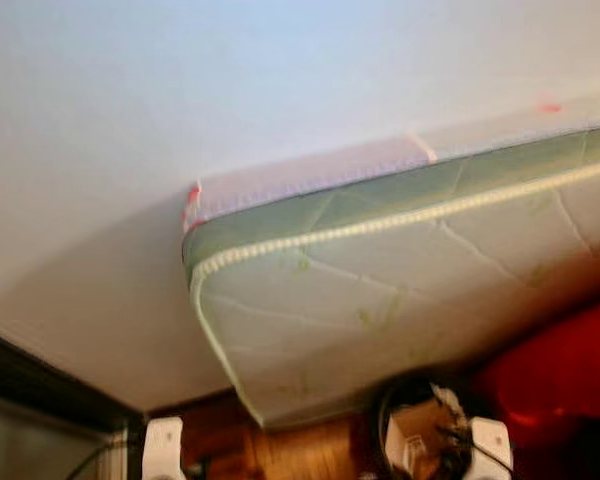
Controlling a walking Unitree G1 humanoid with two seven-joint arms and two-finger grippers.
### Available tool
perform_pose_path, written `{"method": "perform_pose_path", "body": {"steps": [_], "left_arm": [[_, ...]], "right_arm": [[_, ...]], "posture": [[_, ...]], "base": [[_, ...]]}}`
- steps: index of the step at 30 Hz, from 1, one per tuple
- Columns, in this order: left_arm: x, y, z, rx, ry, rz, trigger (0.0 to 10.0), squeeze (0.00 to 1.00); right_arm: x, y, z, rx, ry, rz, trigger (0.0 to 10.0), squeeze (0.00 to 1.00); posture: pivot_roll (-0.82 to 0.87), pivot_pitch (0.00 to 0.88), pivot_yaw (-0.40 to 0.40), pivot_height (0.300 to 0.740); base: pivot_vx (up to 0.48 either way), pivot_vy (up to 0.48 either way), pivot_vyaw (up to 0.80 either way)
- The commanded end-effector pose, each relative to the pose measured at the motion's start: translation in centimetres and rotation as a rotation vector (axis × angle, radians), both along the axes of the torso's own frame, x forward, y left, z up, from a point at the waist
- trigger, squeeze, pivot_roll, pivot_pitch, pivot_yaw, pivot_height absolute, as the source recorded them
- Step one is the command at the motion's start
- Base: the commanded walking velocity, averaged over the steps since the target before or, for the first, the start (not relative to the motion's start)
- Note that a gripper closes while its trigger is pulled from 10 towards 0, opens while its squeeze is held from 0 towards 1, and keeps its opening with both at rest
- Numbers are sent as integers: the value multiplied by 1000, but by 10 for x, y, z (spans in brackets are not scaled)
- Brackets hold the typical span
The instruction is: Clean up the room
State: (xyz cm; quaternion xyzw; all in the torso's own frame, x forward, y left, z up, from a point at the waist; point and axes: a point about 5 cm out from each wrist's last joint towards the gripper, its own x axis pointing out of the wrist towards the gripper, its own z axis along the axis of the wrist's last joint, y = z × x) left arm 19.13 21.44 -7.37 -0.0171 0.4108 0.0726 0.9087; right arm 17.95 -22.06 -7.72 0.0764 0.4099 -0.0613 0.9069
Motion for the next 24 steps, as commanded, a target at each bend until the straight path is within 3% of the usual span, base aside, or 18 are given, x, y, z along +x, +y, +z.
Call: {"method": "perform_pose_path", "body": {"steps": [1, 24], "left_arm": [[-9, 1, -5, -1, 33, 13, 10000, 0], [-8, -2, -4, -18, 17, 21, 10000, 0]], "right_arm": [[-7, 0, -4, 6, 28, -7, 10000, 0], [-7, 0, -4, 7, 32, -2, 10000, 0]], "posture": [[-54, 173, 17, 740], [-51, 178, 16, 740]], "base": [[0, 0, 0], [-10, 0, 0]]}}
